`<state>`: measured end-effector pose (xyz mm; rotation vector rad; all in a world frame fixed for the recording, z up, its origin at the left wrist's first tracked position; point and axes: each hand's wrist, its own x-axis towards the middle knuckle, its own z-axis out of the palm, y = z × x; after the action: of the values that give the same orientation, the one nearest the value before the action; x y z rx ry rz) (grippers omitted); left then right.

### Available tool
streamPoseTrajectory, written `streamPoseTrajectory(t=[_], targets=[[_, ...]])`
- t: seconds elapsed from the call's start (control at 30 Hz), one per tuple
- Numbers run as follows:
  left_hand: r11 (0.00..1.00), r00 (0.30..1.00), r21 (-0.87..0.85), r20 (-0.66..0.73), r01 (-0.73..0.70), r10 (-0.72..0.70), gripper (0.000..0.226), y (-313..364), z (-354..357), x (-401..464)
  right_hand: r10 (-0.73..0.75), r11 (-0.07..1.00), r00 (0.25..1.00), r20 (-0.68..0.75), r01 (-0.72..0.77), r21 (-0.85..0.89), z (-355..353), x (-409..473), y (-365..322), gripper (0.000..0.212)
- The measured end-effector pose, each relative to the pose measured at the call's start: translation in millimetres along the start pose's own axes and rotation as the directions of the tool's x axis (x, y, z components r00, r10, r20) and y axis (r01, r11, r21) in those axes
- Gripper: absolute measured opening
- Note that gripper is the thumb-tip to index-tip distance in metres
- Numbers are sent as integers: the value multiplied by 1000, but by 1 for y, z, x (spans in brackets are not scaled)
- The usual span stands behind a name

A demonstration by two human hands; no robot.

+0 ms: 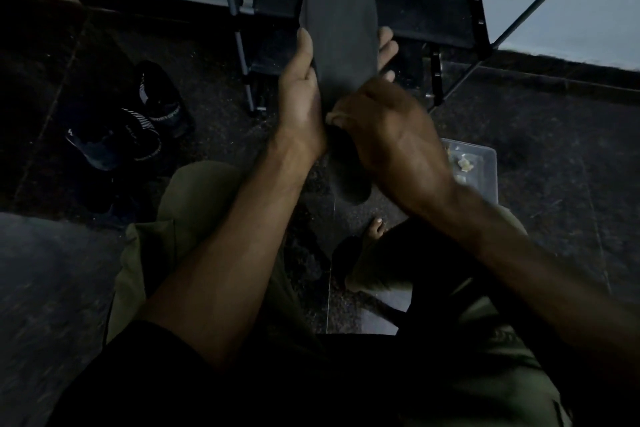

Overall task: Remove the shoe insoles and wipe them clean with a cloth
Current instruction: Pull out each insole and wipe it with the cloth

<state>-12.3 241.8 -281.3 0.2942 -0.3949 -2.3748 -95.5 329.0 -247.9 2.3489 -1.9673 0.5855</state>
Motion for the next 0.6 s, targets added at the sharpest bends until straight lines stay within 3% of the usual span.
streamPoseTrajectory(t=[0.1,0.2,0.3,0.4,0.6], targets=[[1000,1000,26,-27,-8,9,64,-7,1,2,54,994,998,-38,-58,-92,-4,25,27,33],[994,988,89,-133,-61,73,54,-6,3,1,135,989,988,-79,-139,-50,-5,41,35,31],[999,997,13,-65,-41,42,67,0,1,0,80,995,996,-39,-82,-61,2,22,18,36],[999,997,-7,-67,-36,36,75,5,-4,1,30,1000,1000,-1,-30,4,4,-9,-1,26],[998,994,24,-87,-56,58,72,-2,10,-3,92,993,991,-98,-99,-67,-8,18,24,30]])
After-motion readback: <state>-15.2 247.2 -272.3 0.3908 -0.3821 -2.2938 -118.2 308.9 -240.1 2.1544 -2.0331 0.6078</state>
